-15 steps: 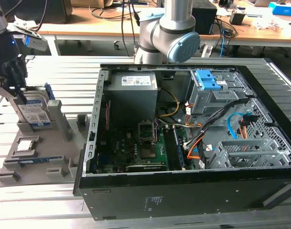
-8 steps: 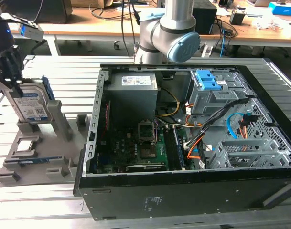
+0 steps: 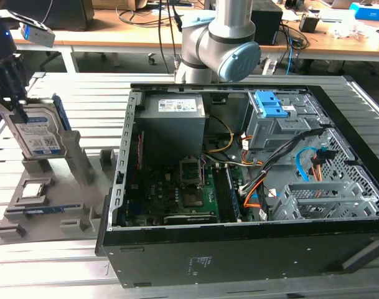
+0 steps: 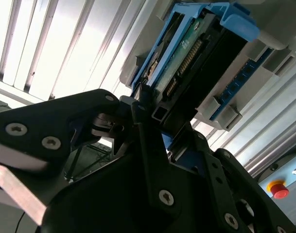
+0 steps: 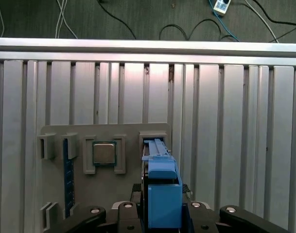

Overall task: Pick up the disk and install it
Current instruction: 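Pick up the disk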

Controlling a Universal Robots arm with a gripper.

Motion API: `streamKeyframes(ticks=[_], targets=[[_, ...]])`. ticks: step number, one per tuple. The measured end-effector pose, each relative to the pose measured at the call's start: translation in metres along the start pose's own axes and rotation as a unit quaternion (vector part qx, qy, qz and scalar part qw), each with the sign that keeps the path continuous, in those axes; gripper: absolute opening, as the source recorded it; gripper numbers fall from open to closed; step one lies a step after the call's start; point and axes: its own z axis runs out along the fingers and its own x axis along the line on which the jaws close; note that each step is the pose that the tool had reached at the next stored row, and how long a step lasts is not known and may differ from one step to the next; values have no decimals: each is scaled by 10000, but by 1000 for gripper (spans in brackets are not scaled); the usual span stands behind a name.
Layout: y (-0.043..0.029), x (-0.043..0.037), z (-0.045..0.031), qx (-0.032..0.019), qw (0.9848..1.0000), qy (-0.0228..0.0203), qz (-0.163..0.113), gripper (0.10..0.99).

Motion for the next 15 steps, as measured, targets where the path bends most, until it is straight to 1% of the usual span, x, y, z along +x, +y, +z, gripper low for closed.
streamKeyframes(ticks=[4, 10, 15], targets=[[1, 3, -68, 0, 10000, 0, 0, 365], [2, 5, -122, 0, 10000, 0, 0, 365], [2, 6, -151, 0, 10000, 0, 0, 365]])
